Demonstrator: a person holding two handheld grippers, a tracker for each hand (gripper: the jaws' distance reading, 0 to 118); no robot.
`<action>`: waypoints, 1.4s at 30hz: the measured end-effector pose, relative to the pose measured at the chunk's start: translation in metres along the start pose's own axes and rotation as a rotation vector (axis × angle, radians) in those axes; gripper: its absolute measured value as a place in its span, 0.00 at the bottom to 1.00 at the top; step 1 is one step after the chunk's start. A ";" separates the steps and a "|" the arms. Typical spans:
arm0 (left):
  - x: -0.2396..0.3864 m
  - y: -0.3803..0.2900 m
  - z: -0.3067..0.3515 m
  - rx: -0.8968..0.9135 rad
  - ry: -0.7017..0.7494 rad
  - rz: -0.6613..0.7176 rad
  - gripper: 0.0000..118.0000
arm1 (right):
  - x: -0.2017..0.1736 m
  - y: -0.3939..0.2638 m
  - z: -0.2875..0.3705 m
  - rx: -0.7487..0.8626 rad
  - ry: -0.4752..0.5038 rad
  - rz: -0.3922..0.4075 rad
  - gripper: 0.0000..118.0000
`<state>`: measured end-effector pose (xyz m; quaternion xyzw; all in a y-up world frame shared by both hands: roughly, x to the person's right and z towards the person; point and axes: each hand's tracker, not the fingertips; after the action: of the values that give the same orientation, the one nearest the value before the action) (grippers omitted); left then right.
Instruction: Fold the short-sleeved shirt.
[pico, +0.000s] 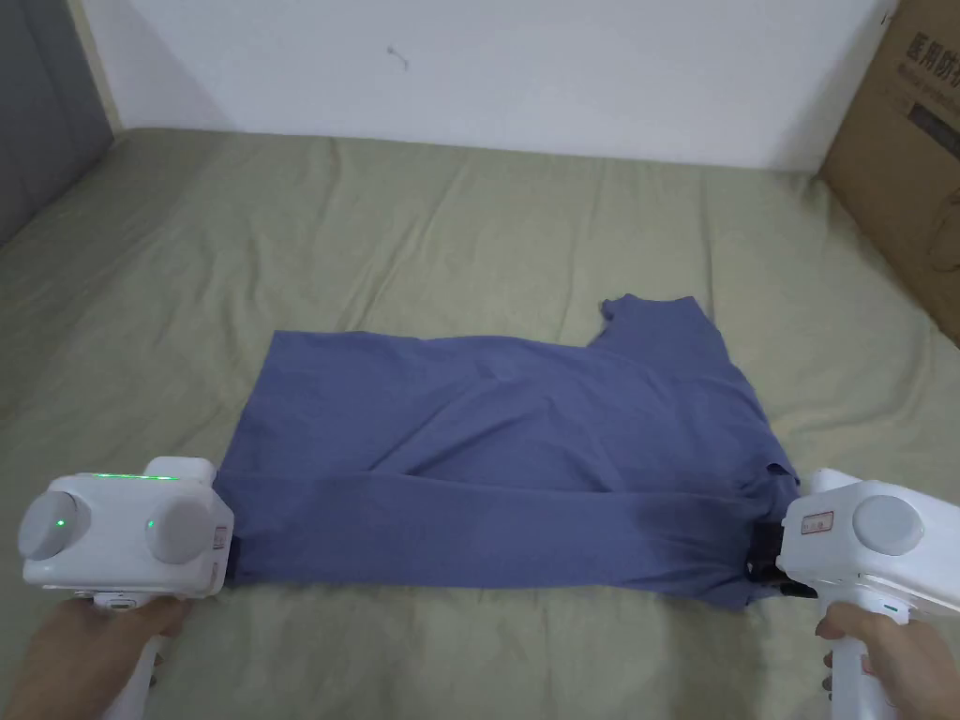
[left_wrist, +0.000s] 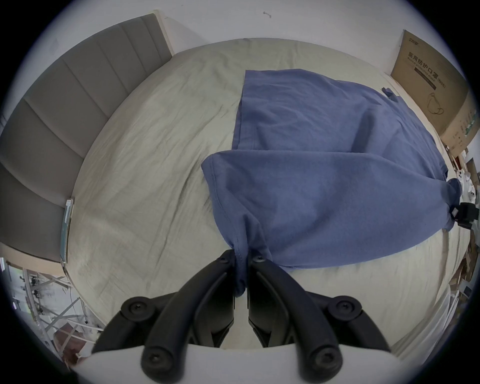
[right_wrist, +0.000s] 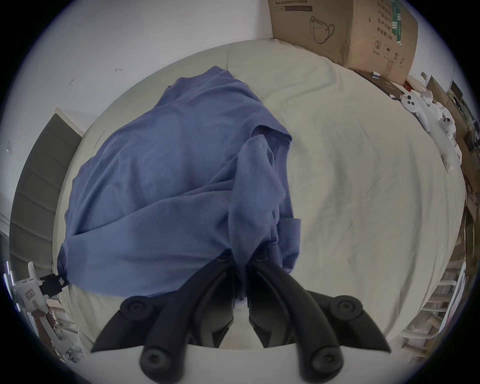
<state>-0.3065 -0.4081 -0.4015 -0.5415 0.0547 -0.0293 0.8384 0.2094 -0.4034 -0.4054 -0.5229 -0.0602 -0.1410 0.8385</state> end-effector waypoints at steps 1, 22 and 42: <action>0.000 -0.001 0.003 0.006 0.003 -0.005 0.06 | 0.002 -0.001 0.007 0.007 0.002 0.010 0.07; -0.008 -0.096 0.069 0.022 0.025 -0.080 0.83 | 0.042 -0.128 0.091 0.079 -0.140 0.152 0.69; 0.045 -0.012 0.068 0.127 -0.006 -0.029 0.00 | -0.036 -0.038 0.050 0.107 0.029 0.207 0.00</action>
<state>-0.2530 -0.3567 -0.3654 -0.4879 0.0425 -0.0435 0.8708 0.1663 -0.3678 -0.3595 -0.4786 -0.0011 -0.0577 0.8761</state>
